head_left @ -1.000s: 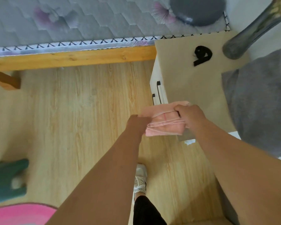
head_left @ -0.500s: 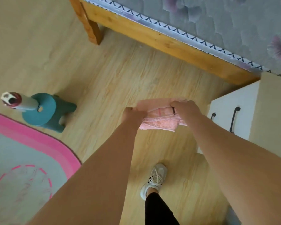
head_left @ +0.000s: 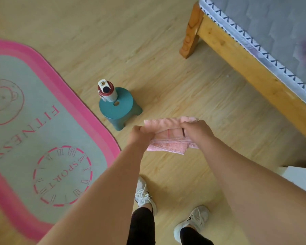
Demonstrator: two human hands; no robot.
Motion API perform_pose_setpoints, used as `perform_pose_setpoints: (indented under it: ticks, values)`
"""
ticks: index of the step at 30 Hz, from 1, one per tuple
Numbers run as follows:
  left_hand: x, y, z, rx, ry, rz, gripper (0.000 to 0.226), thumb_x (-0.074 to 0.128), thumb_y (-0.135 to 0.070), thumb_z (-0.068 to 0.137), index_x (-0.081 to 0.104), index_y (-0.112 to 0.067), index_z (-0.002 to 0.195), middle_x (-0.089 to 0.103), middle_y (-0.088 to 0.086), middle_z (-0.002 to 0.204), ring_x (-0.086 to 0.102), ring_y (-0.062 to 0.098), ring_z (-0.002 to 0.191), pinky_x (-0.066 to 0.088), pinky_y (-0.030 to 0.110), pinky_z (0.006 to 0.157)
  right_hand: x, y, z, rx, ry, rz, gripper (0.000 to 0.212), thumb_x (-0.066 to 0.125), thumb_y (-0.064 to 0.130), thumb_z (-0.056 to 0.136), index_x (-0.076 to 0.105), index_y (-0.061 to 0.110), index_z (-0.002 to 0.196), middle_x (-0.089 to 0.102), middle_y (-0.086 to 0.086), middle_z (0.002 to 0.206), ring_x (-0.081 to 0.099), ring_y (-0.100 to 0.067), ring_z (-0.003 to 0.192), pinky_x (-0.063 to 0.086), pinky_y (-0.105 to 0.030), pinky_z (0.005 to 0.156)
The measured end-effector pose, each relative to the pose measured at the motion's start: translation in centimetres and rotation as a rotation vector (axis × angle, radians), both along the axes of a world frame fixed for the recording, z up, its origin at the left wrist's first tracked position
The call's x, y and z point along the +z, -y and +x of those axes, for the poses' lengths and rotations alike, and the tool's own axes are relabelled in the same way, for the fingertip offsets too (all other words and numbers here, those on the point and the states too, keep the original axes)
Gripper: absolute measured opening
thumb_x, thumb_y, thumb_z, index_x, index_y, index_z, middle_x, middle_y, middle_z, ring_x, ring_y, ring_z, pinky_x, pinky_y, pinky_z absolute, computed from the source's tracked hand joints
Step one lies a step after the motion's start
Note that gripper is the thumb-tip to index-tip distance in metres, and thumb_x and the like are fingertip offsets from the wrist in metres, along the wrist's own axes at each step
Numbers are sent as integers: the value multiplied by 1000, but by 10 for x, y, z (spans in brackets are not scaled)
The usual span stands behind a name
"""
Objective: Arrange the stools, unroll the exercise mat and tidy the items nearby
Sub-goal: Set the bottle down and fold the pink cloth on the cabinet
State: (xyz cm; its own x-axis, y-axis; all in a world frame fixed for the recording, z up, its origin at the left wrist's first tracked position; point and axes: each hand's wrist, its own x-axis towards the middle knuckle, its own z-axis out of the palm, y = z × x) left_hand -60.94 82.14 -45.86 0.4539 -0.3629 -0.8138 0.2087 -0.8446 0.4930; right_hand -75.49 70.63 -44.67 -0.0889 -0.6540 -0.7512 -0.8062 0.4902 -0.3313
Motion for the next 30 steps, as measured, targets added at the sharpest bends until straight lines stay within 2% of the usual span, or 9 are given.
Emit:
perform_pose_setpoints:
  ticks: [3, 6, 11, 13, 15, 19, 24, 28, 30]
  values:
    - [-2, -14, 42, 52, 27, 16, 25, 59, -18, 81, 49, -17, 104, 56, -1, 89, 60, 26, 92, 53, 46, 90, -7, -5, 49, 54, -1, -2, 49, 59, 39, 83, 48, 10, 120, 48, 3, 76, 47, -13, 61, 31, -24, 46]
    - [-9, -27, 74, 172, 12, 33, 46, 58, -14, 81, 49, -15, 126, 59, 1, 97, 61, 27, 95, 53, 46, 92, -17, -9, 92, 122, 14, 2, 52, 60, 39, 82, 48, 12, 123, 49, 3, 81, 47, -13, 63, 31, -25, 47]
    - [-26, -38, 105, 297, 16, 46, 52, 54, -10, 81, 47, -18, 132, 55, -6, 90, 62, 25, 91, 54, 43, 90, -37, -5, 142, 276, -3, 2, 54, 61, 38, 84, 47, 9, 127, 59, -8, 112, 50, -25, 83, 38, -29, 64]
    - [-36, -36, 117, 340, 32, 46, 49, 54, -10, 83, 47, -18, 131, 58, -4, 93, 62, 26, 93, 54, 44, 90, -48, 1, 160, 325, -1, 17, 56, 62, 38, 83, 47, 10, 129, 59, -9, 118, 52, -25, 85, 37, -28, 61]
    - [-49, -33, 130, 385, 59, 61, 50, 54, -10, 83, 47, -19, 132, 58, -4, 93, 63, 26, 92, 55, 44, 88, -64, 8, 180, 378, 0, 38, 57, 63, 39, 83, 47, 13, 131, 59, -7, 120, 53, -25, 88, 37, -27, 57]
    - [-87, -22, 156, 476, 78, 74, 54, 56, -13, 83, 45, -21, 136, 56, -5, 91, 64, 26, 91, 56, 43, 86, -103, 25, 221, 458, 34, 37, 58, 64, 37, 81, 47, 17, 133, 59, -6, 123, 58, -26, 100, 48, -32, 78]
    - [-141, -10, 176, 580, 77, 87, 57, 62, -14, 82, 46, -20, 137, 60, 2, 103, 63, 26, 90, 56, 38, 82, -153, 42, 256, 580, 33, 18, 49, 64, 39, 80, 53, 17, 123, 62, -3, 107, 58, -25, 89, 50, -33, 77]
    - [-181, -1, 189, 632, 98, 100, 58, 61, -16, 82, 44, -21, 138, 58, -5, 93, 59, 16, 75, 49, 27, 63, -195, 51, 276, 628, 63, 20, 45, 65, 40, 80, 55, 20, 119, 64, -4, 108, 64, -31, 98, 55, -48, 84]
    - [-198, 3, 196, 627, 133, 84, 53, 62, -16, 84, 48, -19, 134, 61, -3, 97, 61, 19, 83, 46, 26, 68, -215, 54, 286, 637, 69, 0, 47, 65, 41, 81, 54, 20, 122, 63, -5, 112, 63, -32, 101, 55, -49, 84]
